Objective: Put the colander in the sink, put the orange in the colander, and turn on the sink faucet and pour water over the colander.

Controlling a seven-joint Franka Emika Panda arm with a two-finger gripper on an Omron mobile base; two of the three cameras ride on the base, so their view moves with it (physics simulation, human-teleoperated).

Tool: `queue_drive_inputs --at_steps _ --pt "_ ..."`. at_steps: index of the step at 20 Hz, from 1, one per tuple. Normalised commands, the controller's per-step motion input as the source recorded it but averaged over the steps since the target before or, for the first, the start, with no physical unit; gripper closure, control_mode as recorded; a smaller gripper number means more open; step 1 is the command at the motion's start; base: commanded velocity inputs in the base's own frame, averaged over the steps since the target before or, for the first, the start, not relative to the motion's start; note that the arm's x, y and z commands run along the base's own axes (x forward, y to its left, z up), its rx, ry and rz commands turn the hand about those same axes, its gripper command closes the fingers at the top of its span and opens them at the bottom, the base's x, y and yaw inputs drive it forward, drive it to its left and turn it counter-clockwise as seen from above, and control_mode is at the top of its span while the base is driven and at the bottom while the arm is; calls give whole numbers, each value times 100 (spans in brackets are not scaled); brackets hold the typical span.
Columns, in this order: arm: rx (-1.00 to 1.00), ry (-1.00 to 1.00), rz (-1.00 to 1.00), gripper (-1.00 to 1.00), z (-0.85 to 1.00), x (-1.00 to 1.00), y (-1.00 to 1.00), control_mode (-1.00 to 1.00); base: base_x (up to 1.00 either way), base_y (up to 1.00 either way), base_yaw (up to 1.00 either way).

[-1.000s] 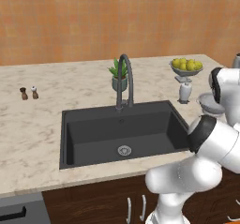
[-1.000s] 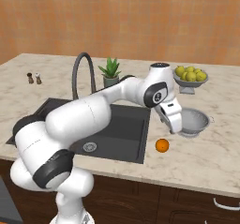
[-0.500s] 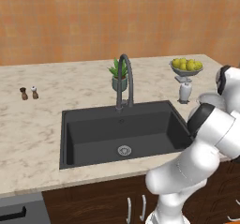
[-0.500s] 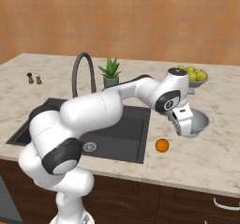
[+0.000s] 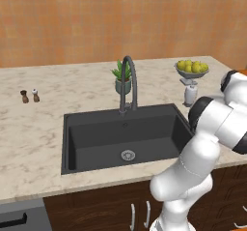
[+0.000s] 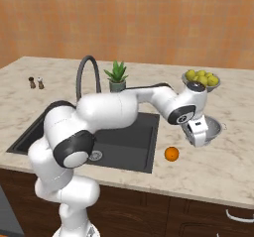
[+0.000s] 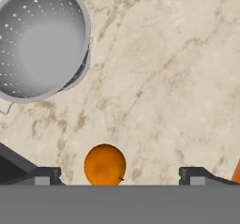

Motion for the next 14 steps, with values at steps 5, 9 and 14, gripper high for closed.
queue_drive_inputs --at_steps 5,9,14 --pt "5 -2 0 -100 -26 35 -19 -100 0 0 0" --pt "6 0 0 -100 -21 36 -24 -100 0 0 0" --pt "6 0 0 -100 -18 36 -26 -100 0 0 0"
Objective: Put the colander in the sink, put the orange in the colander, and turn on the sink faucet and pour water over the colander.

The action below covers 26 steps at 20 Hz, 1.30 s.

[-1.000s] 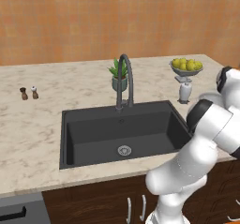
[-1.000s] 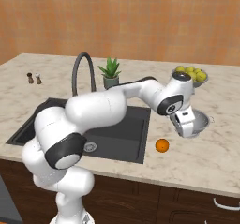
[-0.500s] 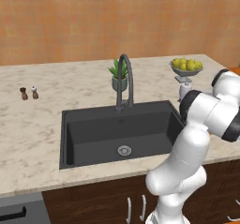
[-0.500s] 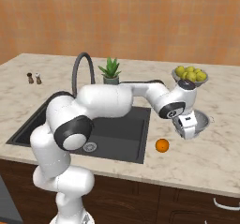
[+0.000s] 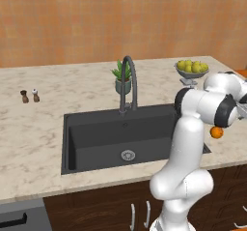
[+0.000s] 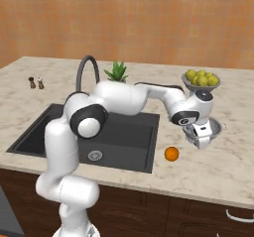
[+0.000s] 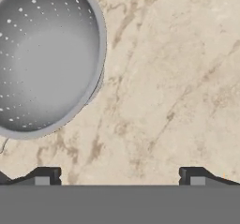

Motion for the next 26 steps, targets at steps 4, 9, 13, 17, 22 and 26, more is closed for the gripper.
queue_drive_inputs --at_steps 4,9,13,17,22,26 --pt "5 0 0 -100 -17 39 -22 -100 0 0 0" --pt "3 0 0 -100 -20 44 -15 -100 0 0 0" --pt "1 0 0 -100 -28 45 -11 -100 0 0 0" --pt "0 0 0 -100 -33 41 -10 -100 0 0 0" --pt "0 0 0 -100 -31 30 -10 -100 0 0 0" --pt "0 0 0 -100 -36 0 -7 -100 0 0 0"
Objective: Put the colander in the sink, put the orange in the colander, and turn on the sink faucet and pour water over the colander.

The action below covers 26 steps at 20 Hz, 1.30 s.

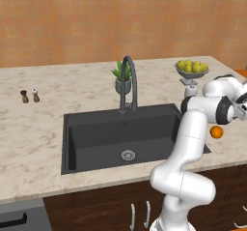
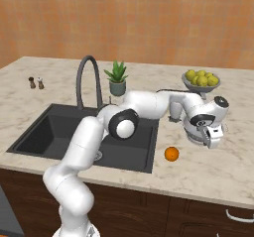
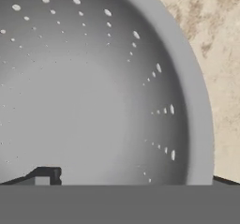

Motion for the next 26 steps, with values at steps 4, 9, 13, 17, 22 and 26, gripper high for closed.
queue_drive_inputs --at_steps 4,9,13,17,22,26 --pt "0 0 -1 -100 -29 0 0 -100 0 0 0" --pt "0 0 -4 100 -23 7 0 -100 0 0 0" --pt "0 0 -4 100 -21 4 0 -100 0 0 0" --pt "0 0 -4 100 -18 0 0 -100 0 0 0" --pt "2 -2 -2 100 -4 0 0 -100 0 0 0" --pt "7 -9 -5 100 0 0 0 -100 0 0 0"
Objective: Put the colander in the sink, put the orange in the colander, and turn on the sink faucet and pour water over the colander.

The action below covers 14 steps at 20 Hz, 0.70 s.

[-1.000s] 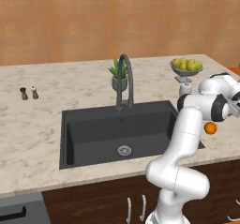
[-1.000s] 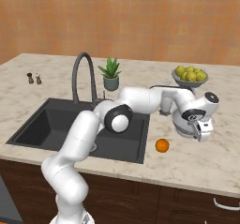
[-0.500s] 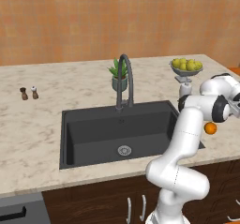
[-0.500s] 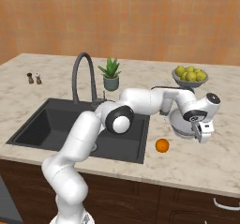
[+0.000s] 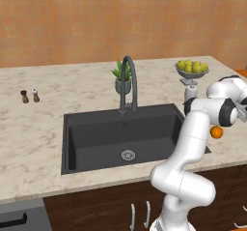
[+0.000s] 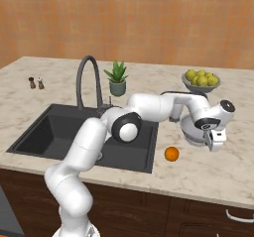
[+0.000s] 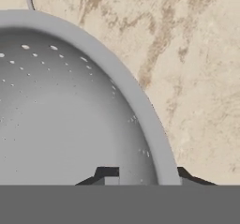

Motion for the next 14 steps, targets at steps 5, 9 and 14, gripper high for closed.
queue_drive_inputs --at_steps 5,9,14 --pt "3 -1 -5 100 14 0 7 -100 0 0 0" --pt "0 9 0 100 45 0 16 -100 0 0 0" --pt "0 -7 0 100 58 -24 20 -100 0 0 0"
